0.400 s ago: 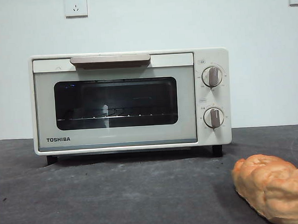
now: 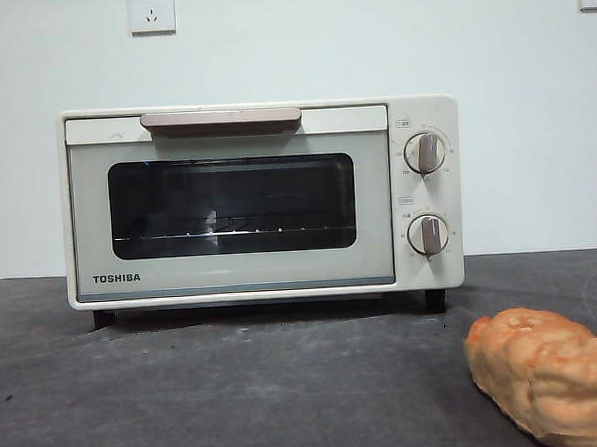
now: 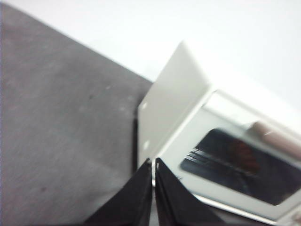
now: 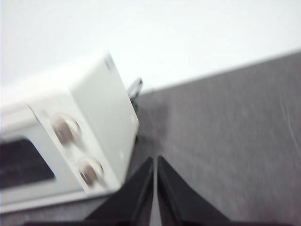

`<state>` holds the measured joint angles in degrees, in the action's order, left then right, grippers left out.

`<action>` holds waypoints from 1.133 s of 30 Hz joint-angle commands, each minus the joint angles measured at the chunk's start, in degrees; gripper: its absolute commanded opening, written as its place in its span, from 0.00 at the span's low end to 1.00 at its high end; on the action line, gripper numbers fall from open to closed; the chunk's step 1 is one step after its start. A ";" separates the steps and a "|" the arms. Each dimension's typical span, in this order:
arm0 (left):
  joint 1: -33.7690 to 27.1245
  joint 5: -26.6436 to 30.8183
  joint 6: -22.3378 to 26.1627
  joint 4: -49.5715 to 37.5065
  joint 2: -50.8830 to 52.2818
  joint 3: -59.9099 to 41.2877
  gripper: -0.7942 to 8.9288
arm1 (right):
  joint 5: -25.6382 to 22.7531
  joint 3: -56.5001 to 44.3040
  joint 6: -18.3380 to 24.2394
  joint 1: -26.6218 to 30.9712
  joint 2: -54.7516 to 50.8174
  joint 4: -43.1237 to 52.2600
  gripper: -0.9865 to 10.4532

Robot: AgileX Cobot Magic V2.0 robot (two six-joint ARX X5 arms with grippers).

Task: The left arm flap open the oven, the right arm pick bread and place it into oven, the left arm flap close the oven

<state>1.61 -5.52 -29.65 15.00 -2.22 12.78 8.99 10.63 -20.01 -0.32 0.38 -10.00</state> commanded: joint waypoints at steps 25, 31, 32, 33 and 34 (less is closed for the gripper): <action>2.45 -24.44 28.04 33.22 -34.42 38.73 0.10 | 25.86 38.51 20.57 -2.69 34.36 -37.55 0.09; 4.37 -24.76 29.48 35.34 -35.12 40.54 0.10 | 27.67 39.76 23.54 -6.32 36.59 -42.45 0.09; 4.48 -24.76 29.48 35.41 -35.12 40.54 0.10 | 27.63 39.76 23.67 -6.80 36.59 -42.60 0.09; 4.52 -24.79 29.48 35.41 -35.15 40.54 0.10 | 27.65 39.76 23.67 -7.15 36.59 -42.58 0.09; 4.52 -24.79 29.48 35.45 -35.15 40.54 0.10 | 27.63 39.76 23.67 -7.41 36.59 -42.56 0.09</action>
<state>5.93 -30.06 -1.10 50.85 -37.01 52.16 36.40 49.25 2.42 -7.44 36.73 -52.93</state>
